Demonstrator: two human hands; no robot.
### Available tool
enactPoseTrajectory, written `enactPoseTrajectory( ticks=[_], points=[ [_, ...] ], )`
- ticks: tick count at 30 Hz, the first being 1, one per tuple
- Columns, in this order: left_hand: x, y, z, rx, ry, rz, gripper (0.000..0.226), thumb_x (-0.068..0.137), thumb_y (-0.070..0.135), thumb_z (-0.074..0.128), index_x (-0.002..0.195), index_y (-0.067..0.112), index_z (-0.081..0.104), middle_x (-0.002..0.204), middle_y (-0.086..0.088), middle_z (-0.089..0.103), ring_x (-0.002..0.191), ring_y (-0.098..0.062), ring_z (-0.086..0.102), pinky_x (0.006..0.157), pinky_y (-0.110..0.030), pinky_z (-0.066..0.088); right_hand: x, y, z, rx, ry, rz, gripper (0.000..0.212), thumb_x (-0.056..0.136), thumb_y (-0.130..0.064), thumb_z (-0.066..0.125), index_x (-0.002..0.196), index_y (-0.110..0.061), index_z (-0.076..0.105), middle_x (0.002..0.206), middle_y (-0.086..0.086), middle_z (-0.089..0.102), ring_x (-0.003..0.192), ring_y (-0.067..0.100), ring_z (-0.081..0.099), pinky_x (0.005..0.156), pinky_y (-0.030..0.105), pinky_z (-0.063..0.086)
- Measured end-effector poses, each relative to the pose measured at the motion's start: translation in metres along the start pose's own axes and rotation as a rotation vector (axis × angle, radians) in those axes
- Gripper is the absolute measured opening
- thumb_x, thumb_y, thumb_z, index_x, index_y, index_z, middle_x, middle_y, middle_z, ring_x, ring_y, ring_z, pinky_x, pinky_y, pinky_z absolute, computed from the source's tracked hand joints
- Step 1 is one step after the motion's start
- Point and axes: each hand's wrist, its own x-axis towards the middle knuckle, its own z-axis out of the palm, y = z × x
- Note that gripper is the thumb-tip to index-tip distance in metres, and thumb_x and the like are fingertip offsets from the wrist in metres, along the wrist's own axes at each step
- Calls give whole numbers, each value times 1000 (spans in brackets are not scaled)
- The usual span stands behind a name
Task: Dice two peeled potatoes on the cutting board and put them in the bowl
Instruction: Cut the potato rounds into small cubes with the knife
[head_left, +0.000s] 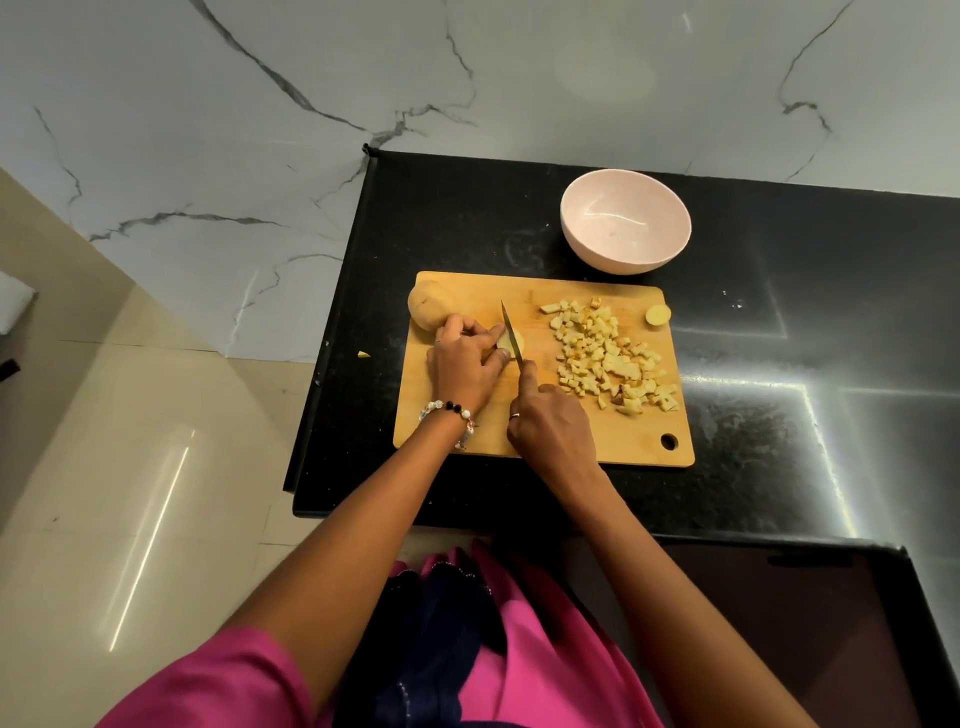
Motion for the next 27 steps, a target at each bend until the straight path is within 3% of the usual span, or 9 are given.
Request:
enactPoseTrajectory(
  ticks=[4, 8, 12, 27],
  points=[
    [-1, 0, 2, -8, 18, -1, 37, 82, 32, 68, 118, 23, 66, 108, -2, 50, 103, -20, 48, 86, -40, 45, -24, 1, 1, -8, -33, -20, 57, 95, -10, 35, 148, 1, 17, 95, 22, 62, 73, 37, 60, 55, 35, 31],
    [-2, 0, 2, -18, 24, -1, 37, 83, 30, 69, 119, 22, 66, 108, -2, 50, 103, -20, 48, 86, -42, 45, -52, 5, 2, 9, -39, -5, 60, 84, -3, 49, 141, 7, 34, 75, 24, 63, 53, 38, 57, 46, 32, 28],
    [-3, -1, 0, -26, 17, 20, 39, 83, 28, 69, 120, 20, 64, 110, -3, 51, 103, -20, 48, 88, -42, 46, -52, 5, -10, 83, -40, 31, 57, 94, -17, 37, 148, -5, 22, 92, 18, 64, 76, 37, 59, 56, 34, 33],
    [-1, -4, 4, -88, 70, 8, 36, 78, 25, 73, 112, 13, 69, 102, -4, 55, 97, -22, 54, 83, -44, 49, -1, -9, -5, -52, -14, 7, 56, 95, -9, 32, 148, -1, 18, 92, 19, 62, 78, 36, 61, 57, 34, 35]
  ],
)
